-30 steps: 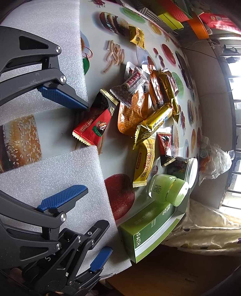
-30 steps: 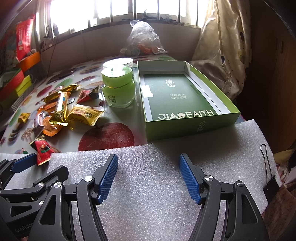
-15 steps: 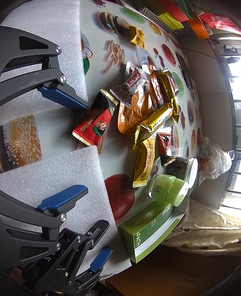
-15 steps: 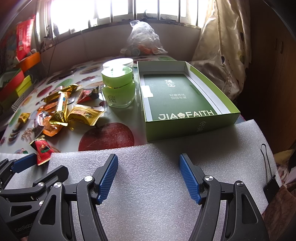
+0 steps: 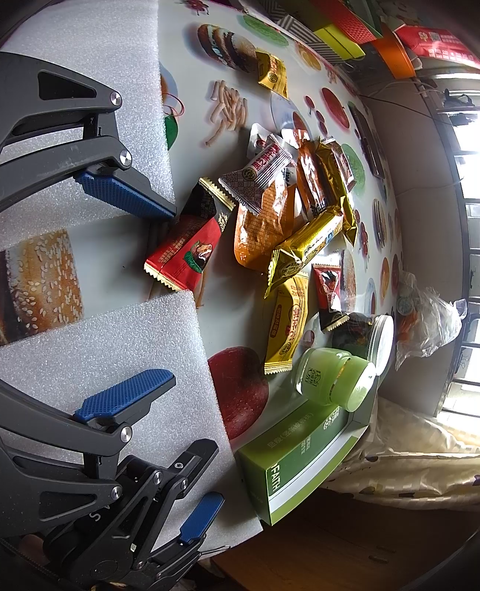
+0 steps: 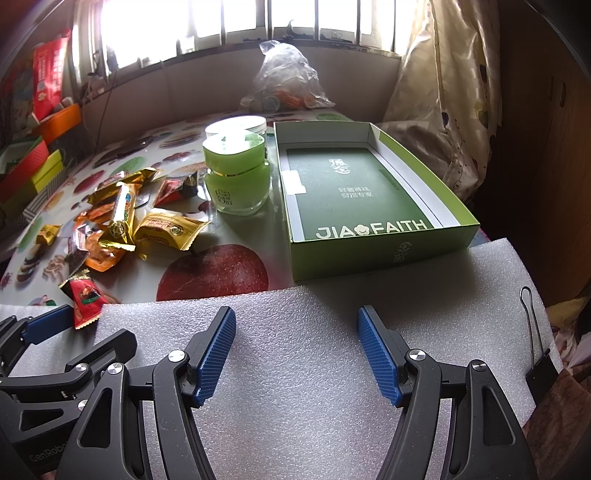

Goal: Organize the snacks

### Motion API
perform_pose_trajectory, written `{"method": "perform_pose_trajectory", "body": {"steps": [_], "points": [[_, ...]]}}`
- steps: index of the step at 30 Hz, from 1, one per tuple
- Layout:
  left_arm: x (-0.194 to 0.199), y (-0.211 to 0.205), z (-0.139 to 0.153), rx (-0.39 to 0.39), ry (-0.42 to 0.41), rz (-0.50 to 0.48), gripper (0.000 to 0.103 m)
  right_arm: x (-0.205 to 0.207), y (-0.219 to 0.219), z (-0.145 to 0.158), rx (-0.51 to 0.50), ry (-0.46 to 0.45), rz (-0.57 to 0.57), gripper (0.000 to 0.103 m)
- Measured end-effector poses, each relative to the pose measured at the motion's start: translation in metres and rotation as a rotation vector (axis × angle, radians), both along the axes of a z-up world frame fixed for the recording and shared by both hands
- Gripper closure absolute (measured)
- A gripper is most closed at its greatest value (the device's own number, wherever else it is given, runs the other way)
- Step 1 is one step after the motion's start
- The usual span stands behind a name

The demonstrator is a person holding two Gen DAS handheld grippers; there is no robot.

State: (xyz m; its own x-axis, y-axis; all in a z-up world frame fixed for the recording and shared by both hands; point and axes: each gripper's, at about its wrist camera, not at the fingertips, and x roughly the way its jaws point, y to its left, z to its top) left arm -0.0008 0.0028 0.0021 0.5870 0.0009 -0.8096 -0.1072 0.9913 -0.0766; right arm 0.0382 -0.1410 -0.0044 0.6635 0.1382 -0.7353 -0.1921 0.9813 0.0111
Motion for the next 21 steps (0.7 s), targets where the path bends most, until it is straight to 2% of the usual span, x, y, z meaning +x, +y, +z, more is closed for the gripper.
{"method": "perform_pose_trajectory", "body": {"steps": [10, 16, 21], "points": [[0.002, 0.0, 0.005, 0.0, 0.002, -0.011, 0.021, -0.001, 0.001, 0.0, 0.0, -0.001, 0.0, 0.035], [0.001, 0.006, 0.007, -0.047, 0.007, -0.043, 0.021, -0.001, 0.001, 0.002, 0.008, 0.003, 0.005, 0.035], [-0.009, 0.019, 0.025, -0.092, -0.054, -0.052, 0.021, -0.002, 0.003, 0.013, 0.053, -0.023, 0.062, 0.035]]}}
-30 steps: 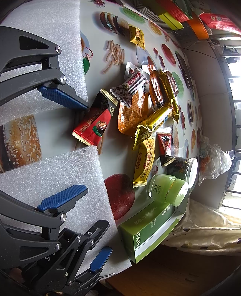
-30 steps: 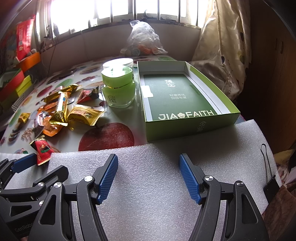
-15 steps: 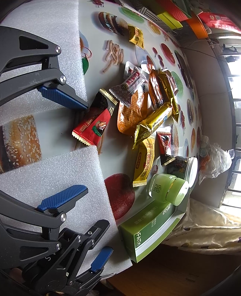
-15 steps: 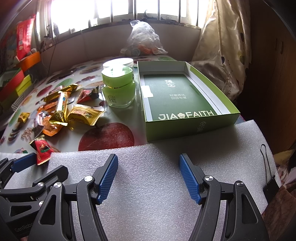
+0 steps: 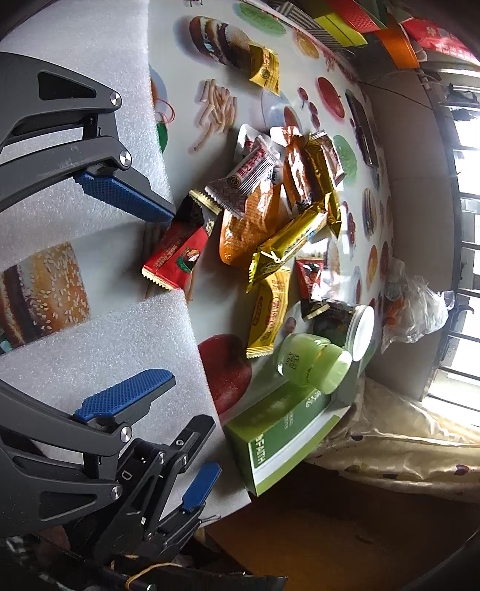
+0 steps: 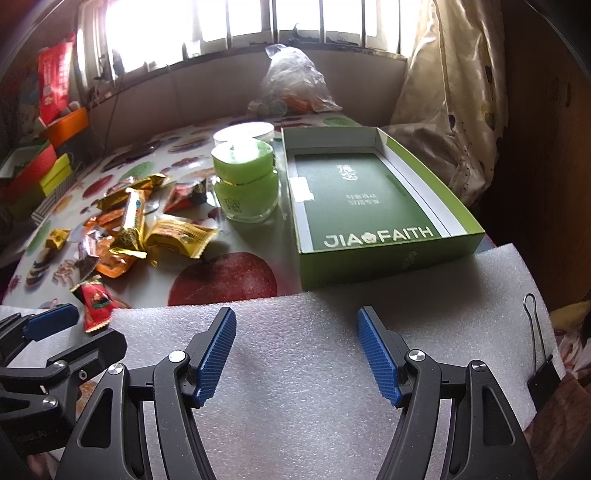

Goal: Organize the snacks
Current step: 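Lower left tool to red-and-white bar while right tool reaches red packet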

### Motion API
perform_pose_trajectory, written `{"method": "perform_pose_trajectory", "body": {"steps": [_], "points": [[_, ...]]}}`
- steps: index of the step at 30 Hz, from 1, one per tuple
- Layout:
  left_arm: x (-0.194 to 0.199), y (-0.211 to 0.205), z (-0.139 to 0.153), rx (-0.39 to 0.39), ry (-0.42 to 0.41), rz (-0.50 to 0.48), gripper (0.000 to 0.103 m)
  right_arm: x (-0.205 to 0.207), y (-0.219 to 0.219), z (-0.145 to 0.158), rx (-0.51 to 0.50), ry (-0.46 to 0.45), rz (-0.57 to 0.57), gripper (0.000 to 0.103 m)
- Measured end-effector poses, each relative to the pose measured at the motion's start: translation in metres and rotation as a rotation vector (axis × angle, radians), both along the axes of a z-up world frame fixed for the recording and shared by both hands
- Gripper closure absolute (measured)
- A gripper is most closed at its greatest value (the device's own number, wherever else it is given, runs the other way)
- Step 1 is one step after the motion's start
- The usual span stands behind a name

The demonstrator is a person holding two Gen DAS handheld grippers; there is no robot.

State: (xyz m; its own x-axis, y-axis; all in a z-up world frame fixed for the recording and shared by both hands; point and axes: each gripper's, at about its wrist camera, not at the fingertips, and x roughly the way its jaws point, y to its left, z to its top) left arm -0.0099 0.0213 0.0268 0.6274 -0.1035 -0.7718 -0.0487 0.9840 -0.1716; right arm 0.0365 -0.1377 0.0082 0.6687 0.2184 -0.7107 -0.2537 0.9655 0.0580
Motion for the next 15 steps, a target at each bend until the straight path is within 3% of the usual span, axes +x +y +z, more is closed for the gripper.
{"method": "perform_pose_trajectory", "body": {"steps": [5, 9, 15], "points": [[-0.007, 0.036, 0.017, -0.016, -0.035, 0.093, 0.021, -0.003, 0.025, 0.016, 0.012, -0.05, 0.159, 0.035], [-0.015, 0.071, 0.025, -0.007, -0.065, 0.194, 0.021, 0.005, 0.053, 0.015, 0.02, -0.009, 0.302, 0.035], [-0.021, 0.112, 0.015, -0.015, -0.033, 0.313, 0.021, 0.006, 0.095, 0.007, 0.021, 0.044, 0.47, 0.036]]}}
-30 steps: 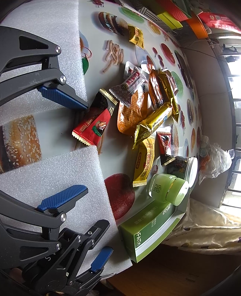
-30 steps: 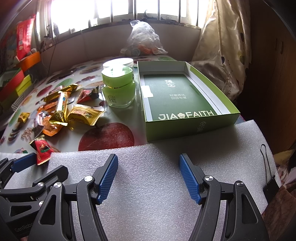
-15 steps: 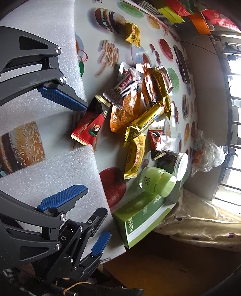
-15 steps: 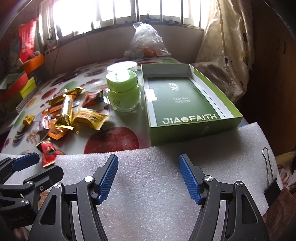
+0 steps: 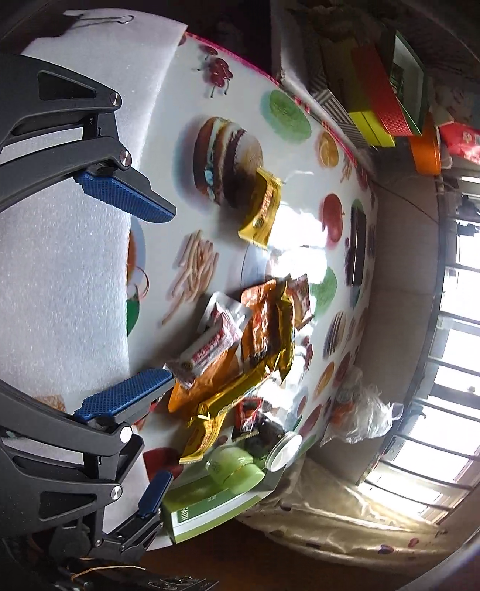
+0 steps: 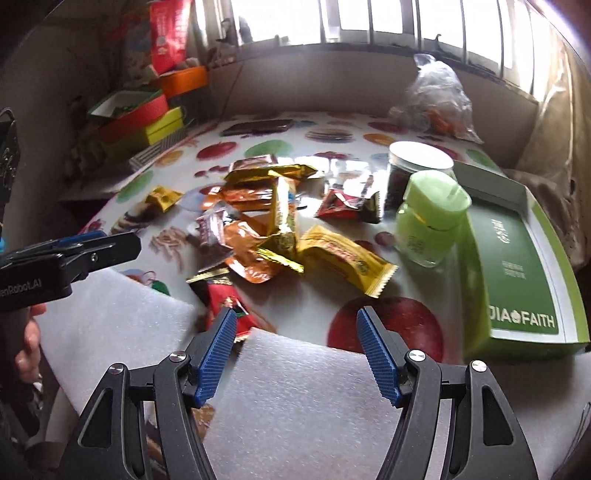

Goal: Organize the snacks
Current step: 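Lower left tool to red-and-white bar while right tool reaches red packet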

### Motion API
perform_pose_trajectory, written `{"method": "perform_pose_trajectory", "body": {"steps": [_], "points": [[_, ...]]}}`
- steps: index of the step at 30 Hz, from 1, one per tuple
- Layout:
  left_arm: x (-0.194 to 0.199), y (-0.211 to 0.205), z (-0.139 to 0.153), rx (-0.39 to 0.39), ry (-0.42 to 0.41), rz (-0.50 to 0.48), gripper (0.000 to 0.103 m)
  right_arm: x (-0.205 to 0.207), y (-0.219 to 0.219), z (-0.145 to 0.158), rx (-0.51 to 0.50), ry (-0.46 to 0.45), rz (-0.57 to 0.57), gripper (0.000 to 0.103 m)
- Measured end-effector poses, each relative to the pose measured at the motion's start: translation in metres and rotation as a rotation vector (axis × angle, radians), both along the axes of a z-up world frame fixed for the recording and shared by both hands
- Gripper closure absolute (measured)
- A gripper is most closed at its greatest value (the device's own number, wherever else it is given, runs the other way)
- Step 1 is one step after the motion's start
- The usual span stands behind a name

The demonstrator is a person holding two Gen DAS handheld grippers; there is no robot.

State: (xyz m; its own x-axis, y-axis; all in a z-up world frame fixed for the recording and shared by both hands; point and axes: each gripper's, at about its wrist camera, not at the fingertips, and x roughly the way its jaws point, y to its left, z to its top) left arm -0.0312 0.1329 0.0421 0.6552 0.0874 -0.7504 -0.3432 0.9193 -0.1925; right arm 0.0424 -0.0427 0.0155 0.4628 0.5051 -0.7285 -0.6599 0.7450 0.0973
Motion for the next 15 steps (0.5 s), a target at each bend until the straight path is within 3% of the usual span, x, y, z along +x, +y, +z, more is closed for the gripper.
{"method": "perform_pose_trajectory", "body": {"steps": [6, 15], "points": [[0.001, 0.009, -0.005, -0.02, 0.008, 0.02, 0.021, 0.0, 0.028, -0.01, -0.018, 0.057, 0.095, 0.041], [0.014, 0.003, -0.009, -0.054, 0.029, -0.004, 0.021, 0.004, 0.039, -0.016, -0.016, 0.075, 0.103, 0.068]]}}
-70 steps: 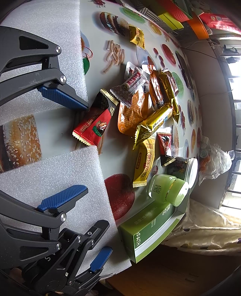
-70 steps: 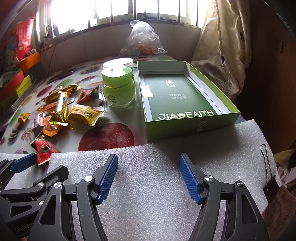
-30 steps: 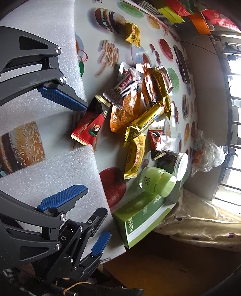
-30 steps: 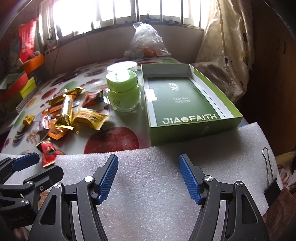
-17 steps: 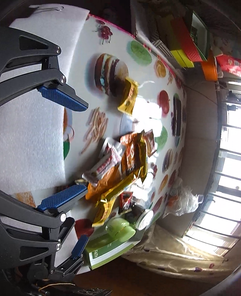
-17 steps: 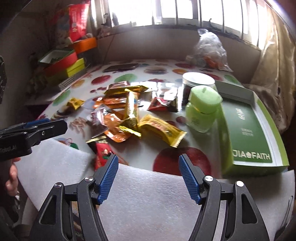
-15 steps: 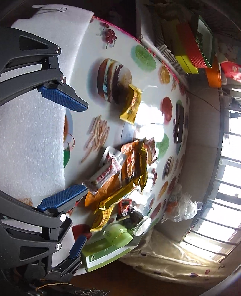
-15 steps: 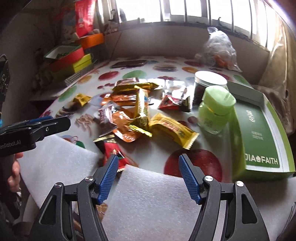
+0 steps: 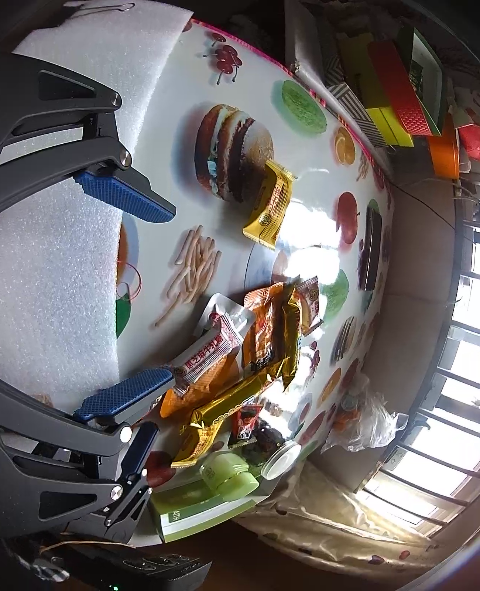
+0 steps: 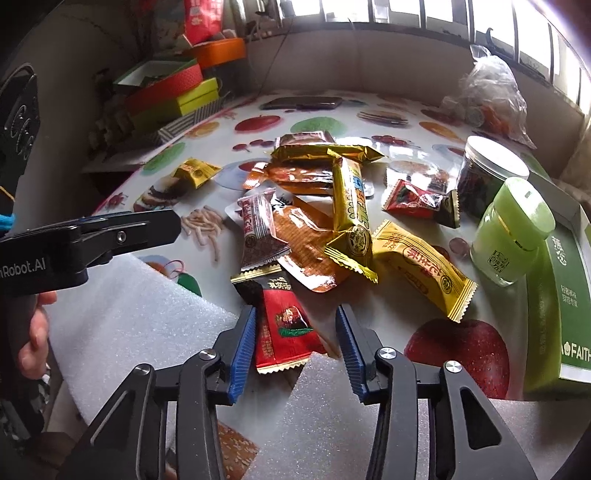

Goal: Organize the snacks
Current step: 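Lower left tool to red-and-white bar while right tool reaches red packet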

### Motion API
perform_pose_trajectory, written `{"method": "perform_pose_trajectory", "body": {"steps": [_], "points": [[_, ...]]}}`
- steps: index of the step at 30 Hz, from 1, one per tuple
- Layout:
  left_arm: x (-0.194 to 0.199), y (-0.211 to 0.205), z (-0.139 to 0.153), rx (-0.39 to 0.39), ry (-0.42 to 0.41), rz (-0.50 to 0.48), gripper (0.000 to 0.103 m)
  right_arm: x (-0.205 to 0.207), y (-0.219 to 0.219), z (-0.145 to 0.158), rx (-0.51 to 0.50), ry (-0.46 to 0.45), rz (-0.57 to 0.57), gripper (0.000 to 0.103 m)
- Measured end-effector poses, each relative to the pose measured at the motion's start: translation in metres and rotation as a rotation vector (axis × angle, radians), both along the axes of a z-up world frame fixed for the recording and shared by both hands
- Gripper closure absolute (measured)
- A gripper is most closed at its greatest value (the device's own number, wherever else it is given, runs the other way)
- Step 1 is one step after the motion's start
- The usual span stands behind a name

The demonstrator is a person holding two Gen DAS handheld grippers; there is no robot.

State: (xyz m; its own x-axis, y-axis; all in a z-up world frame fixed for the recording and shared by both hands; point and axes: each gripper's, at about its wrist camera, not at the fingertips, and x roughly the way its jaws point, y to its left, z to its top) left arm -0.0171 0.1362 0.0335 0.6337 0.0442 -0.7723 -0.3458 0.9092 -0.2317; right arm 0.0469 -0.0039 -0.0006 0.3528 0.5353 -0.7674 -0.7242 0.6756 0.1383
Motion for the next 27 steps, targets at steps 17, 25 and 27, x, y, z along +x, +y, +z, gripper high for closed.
{"method": "perform_pose_trajectory", "body": {"steps": [17, 25, 27], "points": [[0.037, -0.008, -0.001, -0.078, 0.049, -0.018, 0.021, -0.002, -0.015, 0.016, 0.063, -0.004, -0.001, 0.084], [0.06, -0.013, -0.012, -0.105, 0.102, -0.004, 0.029, 0.004, -0.029, 0.021, 0.069, -0.002, -0.047, 0.094], [0.063, -0.015, -0.016, -0.091, 0.12, 0.003, 0.029, 0.007, -0.033, 0.02, 0.072, 0.008, -0.06, 0.094]]}}
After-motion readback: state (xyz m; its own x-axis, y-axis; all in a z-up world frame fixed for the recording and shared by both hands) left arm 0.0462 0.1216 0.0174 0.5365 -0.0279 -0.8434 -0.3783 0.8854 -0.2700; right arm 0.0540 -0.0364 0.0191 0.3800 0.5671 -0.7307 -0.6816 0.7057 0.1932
